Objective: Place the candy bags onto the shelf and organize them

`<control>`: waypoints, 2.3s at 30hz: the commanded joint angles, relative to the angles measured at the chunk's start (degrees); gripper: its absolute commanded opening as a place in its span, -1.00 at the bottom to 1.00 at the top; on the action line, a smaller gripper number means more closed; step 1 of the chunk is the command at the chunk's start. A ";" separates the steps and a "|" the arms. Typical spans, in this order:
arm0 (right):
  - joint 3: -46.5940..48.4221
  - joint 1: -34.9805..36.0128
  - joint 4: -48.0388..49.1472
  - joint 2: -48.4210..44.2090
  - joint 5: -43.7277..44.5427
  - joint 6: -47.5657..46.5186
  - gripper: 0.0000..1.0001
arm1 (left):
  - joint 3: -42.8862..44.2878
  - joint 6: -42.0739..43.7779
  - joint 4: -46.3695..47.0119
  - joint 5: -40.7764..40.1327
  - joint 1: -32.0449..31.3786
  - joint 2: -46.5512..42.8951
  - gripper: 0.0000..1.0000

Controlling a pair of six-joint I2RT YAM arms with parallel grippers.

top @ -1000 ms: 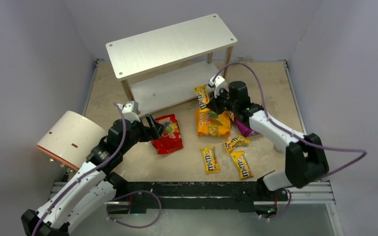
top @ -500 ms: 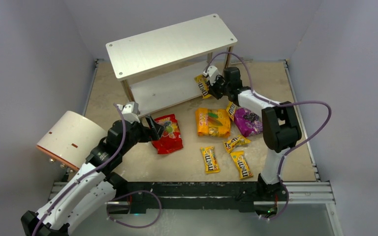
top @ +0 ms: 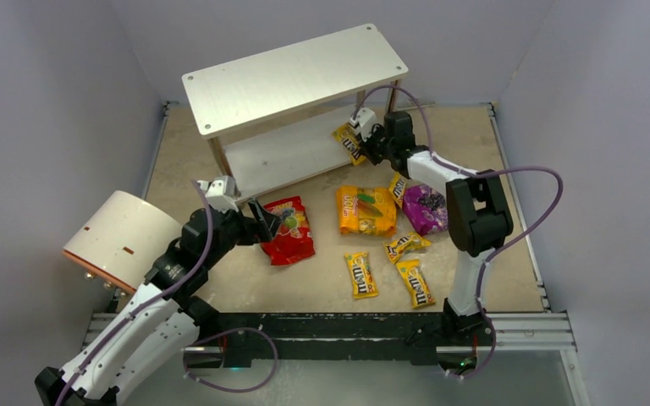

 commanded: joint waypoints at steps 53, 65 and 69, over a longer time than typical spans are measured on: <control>-10.76 11.18 12.99 -9.45 43.32 45.90 0.98 | -1.64 0.11 0.97 3.50 0.16 -2.17 0.78; -5.00 11.36 9.23 -3.23 49.38 50.65 0.98 | -3.09 0.05 2.85 5.87 0.17 -4.18 0.78; -3.50 11.36 10.61 -1.34 49.10 50.48 0.98 | -3.24 0.06 2.82 6.18 0.11 -4.30 0.78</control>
